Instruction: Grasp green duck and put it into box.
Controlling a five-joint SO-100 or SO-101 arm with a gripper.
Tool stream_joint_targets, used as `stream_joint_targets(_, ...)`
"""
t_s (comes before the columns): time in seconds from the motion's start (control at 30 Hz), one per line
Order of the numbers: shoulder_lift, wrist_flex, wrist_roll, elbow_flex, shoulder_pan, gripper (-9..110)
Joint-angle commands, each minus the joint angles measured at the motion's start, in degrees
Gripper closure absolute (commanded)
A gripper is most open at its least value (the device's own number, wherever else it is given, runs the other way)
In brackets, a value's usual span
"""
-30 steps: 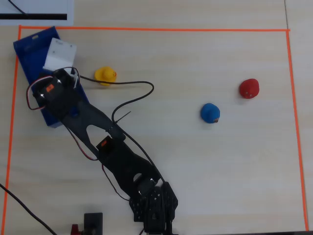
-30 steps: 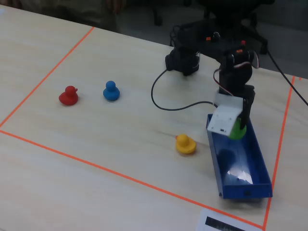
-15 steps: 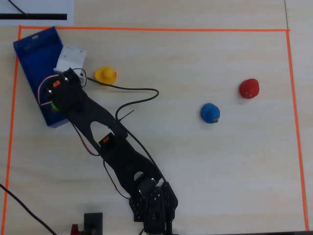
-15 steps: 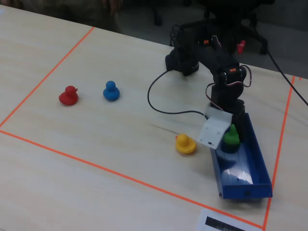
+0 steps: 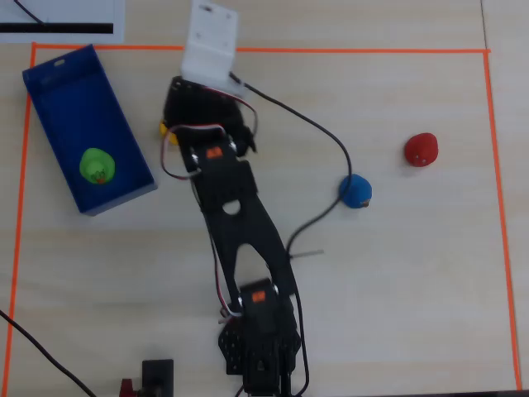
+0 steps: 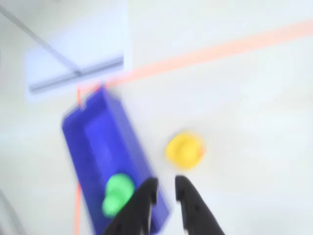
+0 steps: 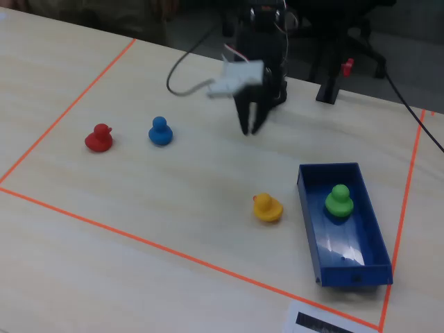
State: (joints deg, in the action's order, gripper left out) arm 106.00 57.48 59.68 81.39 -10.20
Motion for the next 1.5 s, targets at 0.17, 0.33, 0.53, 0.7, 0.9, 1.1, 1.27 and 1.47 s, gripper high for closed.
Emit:
stream_joint_targets(0.17,47.55,-21.8,14.77,55.02,11.07,101)
stream_joint_targets(0.33,63.63,-23.2,16.7,73.48,13.01,101)
stream_joint_targets(0.53,76.73,-22.68,18.37,90.18,17.14,101)
stream_joint_targets(0.7,83.67,-15.29,17.05,96.77,17.23,101)
stream_joint_targets(0.9,83.67,-1.49,18.37,96.86,16.79,101)
stream_joint_targets(1.1,83.67,18.28,22.85,96.86,17.84,101)
stream_joint_targets(1.27,83.67,18.46,22.06,96.86,19.86,101)
stream_joint_targets(1.47,83.67,18.46,22.06,96.86,19.69,101)
